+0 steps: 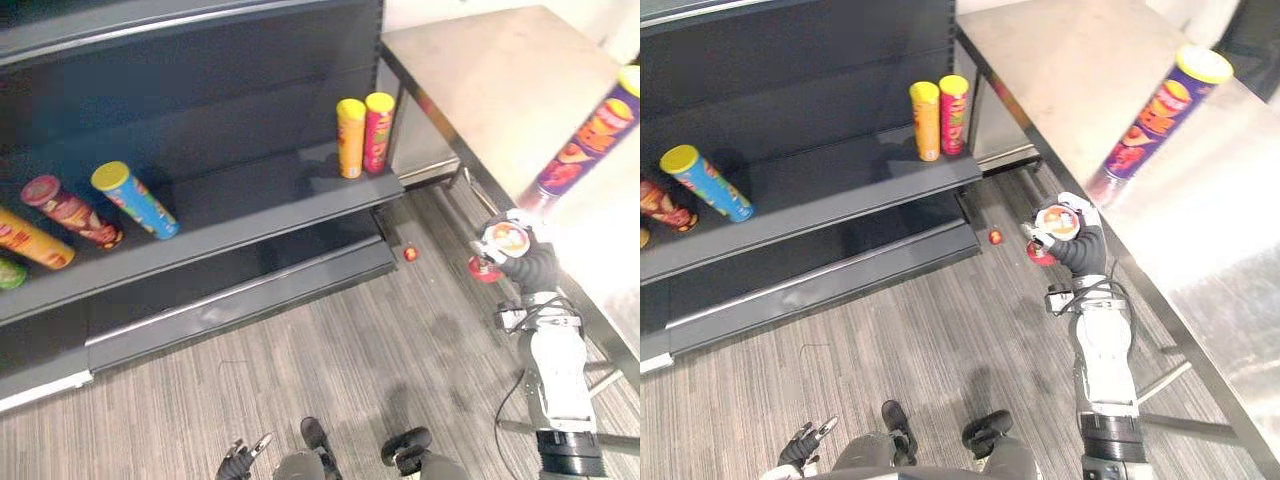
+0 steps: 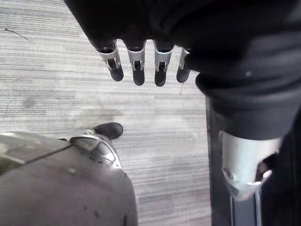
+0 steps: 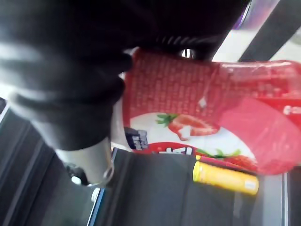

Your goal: Put the gum and the chips on the shelf.

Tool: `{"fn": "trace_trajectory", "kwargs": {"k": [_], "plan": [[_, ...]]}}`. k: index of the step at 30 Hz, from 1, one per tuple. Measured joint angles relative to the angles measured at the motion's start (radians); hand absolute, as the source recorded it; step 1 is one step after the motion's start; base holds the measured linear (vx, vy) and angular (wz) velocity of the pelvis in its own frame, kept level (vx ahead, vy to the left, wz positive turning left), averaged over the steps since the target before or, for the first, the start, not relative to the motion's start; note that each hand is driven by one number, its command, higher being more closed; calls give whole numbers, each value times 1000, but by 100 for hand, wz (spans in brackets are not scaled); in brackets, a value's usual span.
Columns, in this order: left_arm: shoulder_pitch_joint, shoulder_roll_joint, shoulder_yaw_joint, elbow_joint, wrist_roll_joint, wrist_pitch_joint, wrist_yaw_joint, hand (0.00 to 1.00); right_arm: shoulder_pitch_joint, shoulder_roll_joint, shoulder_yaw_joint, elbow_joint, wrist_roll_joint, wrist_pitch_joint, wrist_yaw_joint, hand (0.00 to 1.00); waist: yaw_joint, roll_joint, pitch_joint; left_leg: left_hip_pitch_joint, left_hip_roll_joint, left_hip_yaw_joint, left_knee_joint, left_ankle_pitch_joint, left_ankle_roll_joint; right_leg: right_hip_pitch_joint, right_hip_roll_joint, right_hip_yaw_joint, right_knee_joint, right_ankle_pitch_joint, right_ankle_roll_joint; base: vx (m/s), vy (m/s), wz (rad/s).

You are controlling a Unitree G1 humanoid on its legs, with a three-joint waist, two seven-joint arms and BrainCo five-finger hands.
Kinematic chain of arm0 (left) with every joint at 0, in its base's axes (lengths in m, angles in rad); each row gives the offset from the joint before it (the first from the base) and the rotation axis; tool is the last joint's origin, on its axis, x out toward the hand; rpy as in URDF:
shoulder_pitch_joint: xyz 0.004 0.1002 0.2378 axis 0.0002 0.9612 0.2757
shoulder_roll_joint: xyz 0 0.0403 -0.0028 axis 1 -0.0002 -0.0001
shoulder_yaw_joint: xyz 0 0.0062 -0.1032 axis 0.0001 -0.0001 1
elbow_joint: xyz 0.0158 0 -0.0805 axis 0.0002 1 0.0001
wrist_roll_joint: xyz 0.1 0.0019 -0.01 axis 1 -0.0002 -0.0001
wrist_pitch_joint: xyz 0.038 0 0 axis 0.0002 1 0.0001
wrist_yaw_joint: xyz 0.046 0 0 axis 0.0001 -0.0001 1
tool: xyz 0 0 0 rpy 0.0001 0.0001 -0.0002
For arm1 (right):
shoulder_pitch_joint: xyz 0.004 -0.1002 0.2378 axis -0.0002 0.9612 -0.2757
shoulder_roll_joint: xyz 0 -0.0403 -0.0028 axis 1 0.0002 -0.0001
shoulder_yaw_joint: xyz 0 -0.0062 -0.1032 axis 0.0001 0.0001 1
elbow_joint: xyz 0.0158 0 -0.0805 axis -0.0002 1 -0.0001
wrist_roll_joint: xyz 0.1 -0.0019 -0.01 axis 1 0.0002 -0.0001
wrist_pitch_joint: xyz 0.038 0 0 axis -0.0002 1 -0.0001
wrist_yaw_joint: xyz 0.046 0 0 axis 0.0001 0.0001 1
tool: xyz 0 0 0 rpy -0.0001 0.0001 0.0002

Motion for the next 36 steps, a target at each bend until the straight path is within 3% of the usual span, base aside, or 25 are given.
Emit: {"fn": "trace_trajectory", "kwargs": {"k": [1, 2, 3, 5, 9, 11, 12, 13, 14, 16, 19, 21, 23, 26, 32, 36], "plan": [[6, 0, -1, 0, 0, 0, 1, 0, 1, 0, 0, 0, -1, 2, 2, 100, 0, 1, 0, 11, -11, -21, -11, 0, 3, -8, -18, 64, 44, 1, -3, 113, 141, 72], [21, 2, -18, -1, -1, -2, 3, 0, 5, -3, -2, 1, -9, 2, 11, 100, -12, 10, 3, 22, -21, -67, -10, -12, 22, -66, -52, 277, 180, 14, -44, 101, 142, 98], [21, 10, -47, 1, 1, 0, 9, 0, 20, -3, -3, 1, -9, 1, 22, 100, -29, 35, 15, 24, -10, -133, -4, -25, 39, -119, 2, 533, 213, -61, 2, 107, 117, 115], [17, 22, -53, 7, 1, -2, 16, 0, 49, -2, -3, 1, -9, 4, 27, 100, -36, 34, 16, 36, -6, -210, -13, -24, 44, -145, 96, 741, 172, -118, 35, 146, 44, 130], [13, 22, -48, 20, 1, -2, 25, 0, 58, -1, 1, 1, -9, 4, 29, 100, -57, 24, 23, 85, -44, -370, -15, -30, 26, -187, 179, 907, 41, -104, 55, 206, -62, 141], [13, 25, -46, 27, 1, -2, 26, 0, 62, -1, 1, -3, -9, 3, 30, 100, -69, -2, 17, 93, -64, -434, -8, -35, 6, -202, 201, 1025, -14, -67, 87, 239, -159, 138], [13, 38, -44, 42, 1, -2, 28, 0, 71, 4, 1, -7, -9, 3, 31, 100, -78, -31, 17, 106, -89, -479, -5, -44, -13, -201, 196, 1099, -19, 24, 88, 135, -126, 99], [12, 35, -43, 53, 1, -1, 29, 0, 72, 6, 0, -9, -9, 4, 32, 100, -77, -33, 18, 115, -89, -494, -3, -50, -26, -193, 190, 1103, -2, -20, 115, 242, -238, 82], [15, 15, -34, 61, 1, 0, 30, 0, 65, 9, 0, -14, -9, 6, 37, 100, -70, -2, 23, 113, -57, -506, 5, -59, -49, -169, 214, 1082, -28, -32, 108, 226, -233, 32], [18, -12, -25, 61, 1, 0, 27, 0, 69, 8, -13, -20, -9, 7, 37, 100, -64, 27, 18, 104, -10, -514, 5, -65, -74, -145, 250, 1041, -67, -36, 90, 180, -227, 31], [5, -25, -3, 57, 1, -1, 19, 0, 98, 9, -61, -26, 1, 9, 38, 100, -89, 33, 18, 83, 38, -543, 7, -46, -104, -99, 274, 941, -91, -53, 56, 101, -157, 73], [-13, -24, -3, 56, 2, -1, 18, 0, 116, 9, -90, -45, 6, 9, 37, 100, -89, 35, 16, 65, 48, -554, 6, -30, -115, -87, 275, 886, -102, -60, 46, 46, -104, 89], [-23, -24, -5, 50, 3, 0, 17, 0, 121, 18, -100, -59, 7, 8, 37, 100, -89, 34, 15, 36, 47, -514, -2, 6, -108, -75, 260, 827, -118, -61, 44, -5, -26, 88], [-26, -25, -7, 50, 6, 1, 18, 0, 149, 47, -105, -59, 13, 8, 31, 100, -103, 38, 13, 33, 43, -276, -11, 33, -68, -38, 230, 760, -140, -61, 45, -34, 54, 70], [-11, -20, -34, 52, 15, 2, 21, 0, 158, 74, -100, -81, 12, 9, 16, 100, -91, 34, 4, 67, 15, -205, -71, 47, -65, -27, 223, 815, -214, -5, 67, -21, 54, -19], [-15, -15, -37, 51, 25, 2, 20, 0, 150, 69, -110, -96, 17, 12, 13, 100, -115, 28, -11, 74, 9, -180, -73, 48, -65, -24, 223, 839, -240, 13, 70, 19, 9, -21]]}}
